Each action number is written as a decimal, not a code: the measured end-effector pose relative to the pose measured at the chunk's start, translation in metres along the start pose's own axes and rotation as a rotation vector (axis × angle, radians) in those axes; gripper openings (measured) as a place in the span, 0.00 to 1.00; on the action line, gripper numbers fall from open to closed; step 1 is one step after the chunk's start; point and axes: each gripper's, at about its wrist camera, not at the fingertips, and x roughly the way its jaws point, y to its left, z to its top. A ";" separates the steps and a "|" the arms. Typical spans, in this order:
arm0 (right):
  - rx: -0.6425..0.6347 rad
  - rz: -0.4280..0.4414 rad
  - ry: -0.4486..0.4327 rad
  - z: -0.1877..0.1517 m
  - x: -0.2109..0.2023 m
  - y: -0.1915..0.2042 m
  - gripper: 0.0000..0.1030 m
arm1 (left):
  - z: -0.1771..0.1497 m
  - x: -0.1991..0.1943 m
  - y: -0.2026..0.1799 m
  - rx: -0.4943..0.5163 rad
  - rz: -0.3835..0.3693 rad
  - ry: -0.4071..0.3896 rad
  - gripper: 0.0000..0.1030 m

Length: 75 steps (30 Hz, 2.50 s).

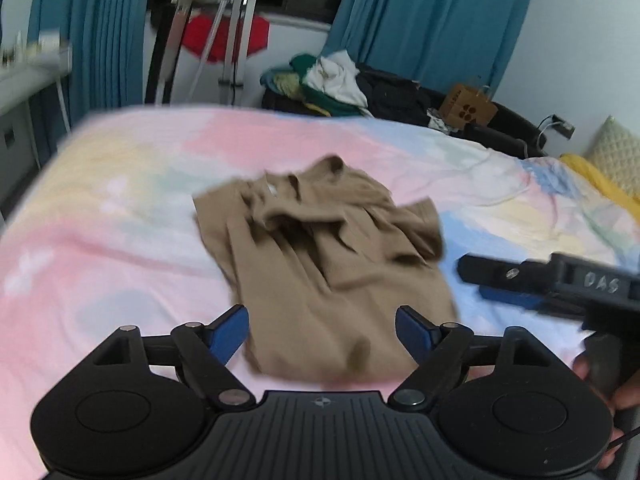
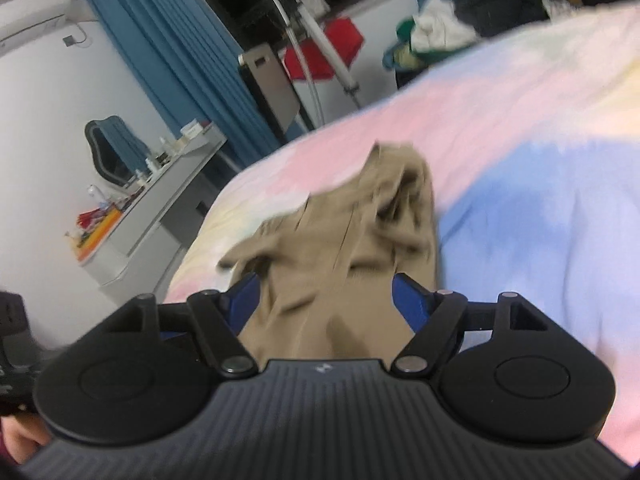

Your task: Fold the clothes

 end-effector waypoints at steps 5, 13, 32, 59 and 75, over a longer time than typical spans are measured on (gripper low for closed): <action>0.195 0.103 0.159 -0.016 0.008 -0.010 0.74 | -0.014 0.002 0.005 -0.119 -0.039 0.054 0.80; 0.570 0.213 0.296 -0.051 0.039 -0.044 0.74 | -0.043 0.049 0.066 -0.669 -0.264 0.161 0.76; 0.568 0.104 -0.084 -0.045 0.032 -0.057 0.19 | -0.024 0.069 0.064 -0.708 -0.319 -0.069 0.21; 0.505 0.151 -0.066 -0.079 -0.105 0.027 0.10 | -0.073 -0.102 0.034 -0.861 -0.251 0.044 0.22; 0.641 -0.011 -0.009 0.024 0.060 -0.012 0.12 | 0.037 0.059 0.105 -0.881 -0.195 0.076 0.36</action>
